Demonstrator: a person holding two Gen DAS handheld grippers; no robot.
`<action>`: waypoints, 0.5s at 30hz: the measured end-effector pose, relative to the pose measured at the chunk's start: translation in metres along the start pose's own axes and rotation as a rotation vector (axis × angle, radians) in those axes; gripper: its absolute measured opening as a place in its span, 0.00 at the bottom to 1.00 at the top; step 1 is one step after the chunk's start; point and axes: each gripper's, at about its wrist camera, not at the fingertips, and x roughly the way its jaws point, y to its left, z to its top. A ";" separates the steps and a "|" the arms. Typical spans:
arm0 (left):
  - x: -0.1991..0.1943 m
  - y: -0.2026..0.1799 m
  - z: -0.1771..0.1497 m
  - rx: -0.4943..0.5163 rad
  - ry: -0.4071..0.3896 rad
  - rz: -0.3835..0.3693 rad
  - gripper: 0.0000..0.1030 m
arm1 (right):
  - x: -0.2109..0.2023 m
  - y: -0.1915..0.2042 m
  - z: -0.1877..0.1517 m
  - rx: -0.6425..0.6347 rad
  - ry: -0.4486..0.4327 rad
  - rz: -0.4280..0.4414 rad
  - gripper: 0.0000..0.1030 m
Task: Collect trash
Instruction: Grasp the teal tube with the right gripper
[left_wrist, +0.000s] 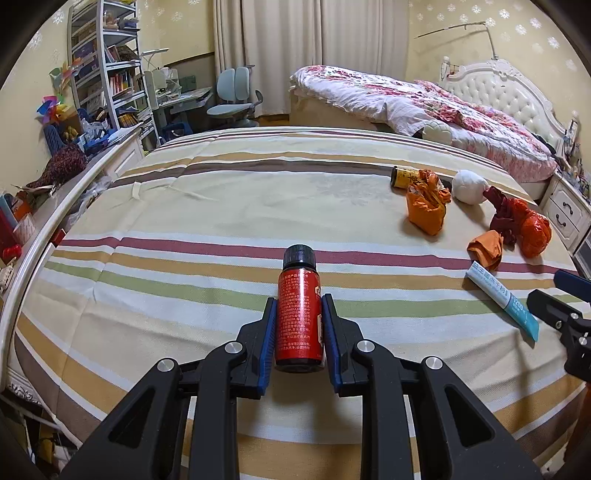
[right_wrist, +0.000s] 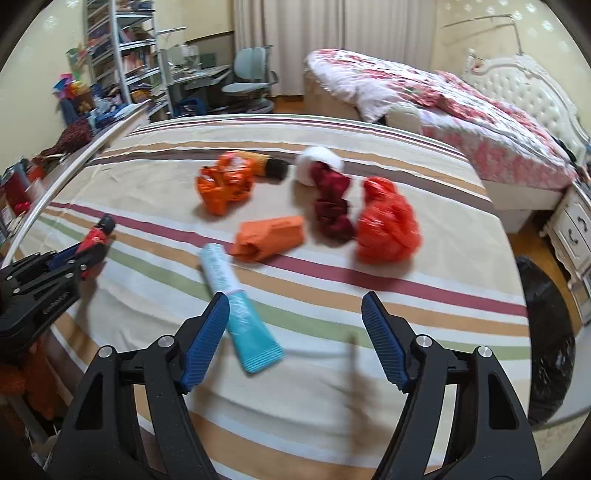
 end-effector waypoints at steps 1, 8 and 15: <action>0.000 -0.001 0.000 -0.002 0.000 0.001 0.24 | 0.004 0.005 0.003 -0.013 0.005 0.014 0.64; 0.000 0.005 0.000 -0.011 -0.001 -0.002 0.24 | 0.023 0.028 0.005 -0.065 0.053 0.058 0.42; 0.000 0.004 -0.001 -0.005 -0.007 0.004 0.24 | 0.019 0.029 0.000 -0.086 0.039 0.047 0.22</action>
